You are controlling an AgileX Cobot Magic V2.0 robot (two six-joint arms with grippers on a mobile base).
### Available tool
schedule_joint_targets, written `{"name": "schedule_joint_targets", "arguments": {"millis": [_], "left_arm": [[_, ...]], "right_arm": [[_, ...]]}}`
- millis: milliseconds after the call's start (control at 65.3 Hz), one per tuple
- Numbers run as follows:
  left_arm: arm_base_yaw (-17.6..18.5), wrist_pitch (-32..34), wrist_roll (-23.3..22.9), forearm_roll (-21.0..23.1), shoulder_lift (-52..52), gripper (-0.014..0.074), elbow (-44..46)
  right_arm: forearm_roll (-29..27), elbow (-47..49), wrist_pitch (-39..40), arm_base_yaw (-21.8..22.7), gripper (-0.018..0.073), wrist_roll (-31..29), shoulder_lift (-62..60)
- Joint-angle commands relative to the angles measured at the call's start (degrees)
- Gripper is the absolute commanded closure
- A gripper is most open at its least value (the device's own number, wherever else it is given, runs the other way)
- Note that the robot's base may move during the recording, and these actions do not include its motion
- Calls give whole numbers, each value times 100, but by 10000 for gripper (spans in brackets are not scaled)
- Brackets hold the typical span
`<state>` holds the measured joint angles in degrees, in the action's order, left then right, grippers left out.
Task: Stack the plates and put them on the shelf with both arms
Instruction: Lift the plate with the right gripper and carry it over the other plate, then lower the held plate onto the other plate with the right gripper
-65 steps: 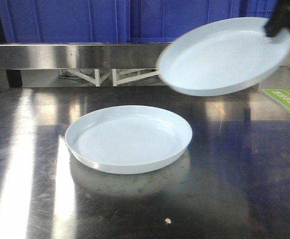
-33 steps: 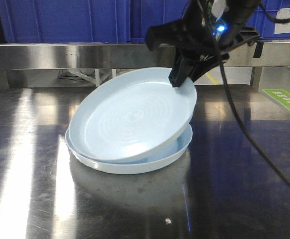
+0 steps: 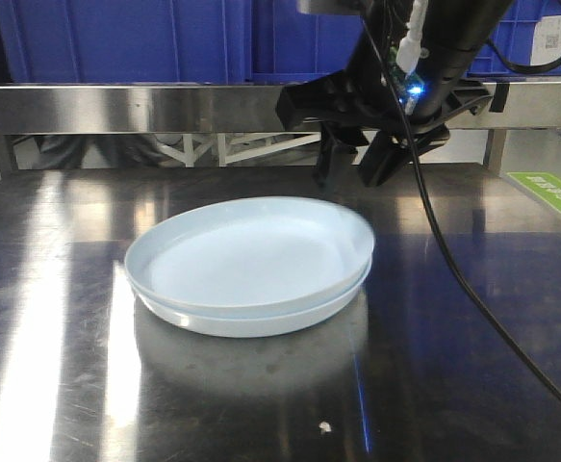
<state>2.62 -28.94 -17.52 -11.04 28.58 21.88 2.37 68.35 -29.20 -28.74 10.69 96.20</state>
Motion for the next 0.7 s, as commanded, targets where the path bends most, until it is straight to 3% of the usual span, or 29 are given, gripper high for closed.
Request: {"name": "schedule_joint_targets", "arguments": {"millis": [0, 199, 689], "left_arm": [[-16, 432, -71, -31, 4, 513, 171], [-16, 432, -71, -31, 4, 513, 171], [-16, 432, -71, -31, 4, 513, 171]], "right_arm": [[16, 201, 266, 0, 78, -50, -254], [16, 195, 165, 0, 120, -50, -227], [16, 195, 19, 0, 122, -50, 321]]}}
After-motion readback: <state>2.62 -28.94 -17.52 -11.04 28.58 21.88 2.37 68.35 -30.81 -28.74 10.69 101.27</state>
